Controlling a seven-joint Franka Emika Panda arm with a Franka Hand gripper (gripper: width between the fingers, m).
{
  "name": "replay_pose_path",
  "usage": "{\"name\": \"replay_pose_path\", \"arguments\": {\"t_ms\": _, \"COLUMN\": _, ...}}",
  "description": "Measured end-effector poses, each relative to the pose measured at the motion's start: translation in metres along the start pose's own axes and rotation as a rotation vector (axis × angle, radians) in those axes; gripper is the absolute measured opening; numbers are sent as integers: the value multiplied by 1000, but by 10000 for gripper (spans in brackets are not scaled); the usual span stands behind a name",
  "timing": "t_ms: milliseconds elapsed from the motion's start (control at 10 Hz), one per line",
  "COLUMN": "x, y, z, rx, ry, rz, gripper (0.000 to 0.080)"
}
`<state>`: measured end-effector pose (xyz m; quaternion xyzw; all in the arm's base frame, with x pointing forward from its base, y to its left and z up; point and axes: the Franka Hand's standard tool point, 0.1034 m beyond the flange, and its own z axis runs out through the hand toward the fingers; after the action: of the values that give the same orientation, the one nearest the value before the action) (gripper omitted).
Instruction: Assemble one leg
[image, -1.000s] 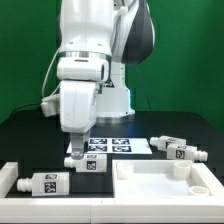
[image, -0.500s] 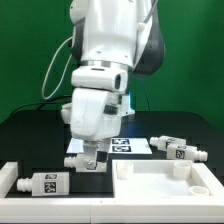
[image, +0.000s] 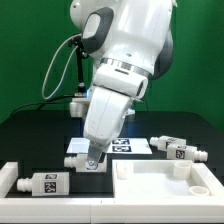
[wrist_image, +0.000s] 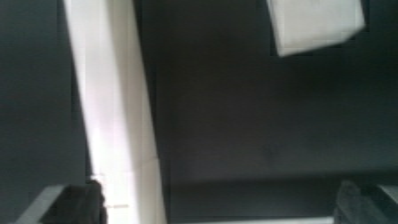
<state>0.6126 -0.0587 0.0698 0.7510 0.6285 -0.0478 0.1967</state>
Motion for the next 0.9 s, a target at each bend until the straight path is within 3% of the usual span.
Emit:
{"name": "replay_pose_path", "arguments": {"t_ms": 200, "x": 3, "y": -6, "z": -5, "rx": 49, "ry": -73, "rz": 72, "gripper": 649}}
{"name": "replay_pose_path", "arguments": {"t_ms": 600, "x": 24, "y": -19, "z": -1, "rx": 106, "ry": -257, "rz": 71, "gripper": 649}}
{"name": "replay_pose_path", "arguments": {"t_ms": 800, "x": -6, "y": -16, "z": 7, "rx": 143, "ry": -409, "rz": 6, "gripper": 649}}
{"name": "replay_pose_path", "arguments": {"t_ms": 900, "x": -15, "y": -11, "z": 17, "rx": 143, "ry": -448, "rz": -31, "gripper": 649}}
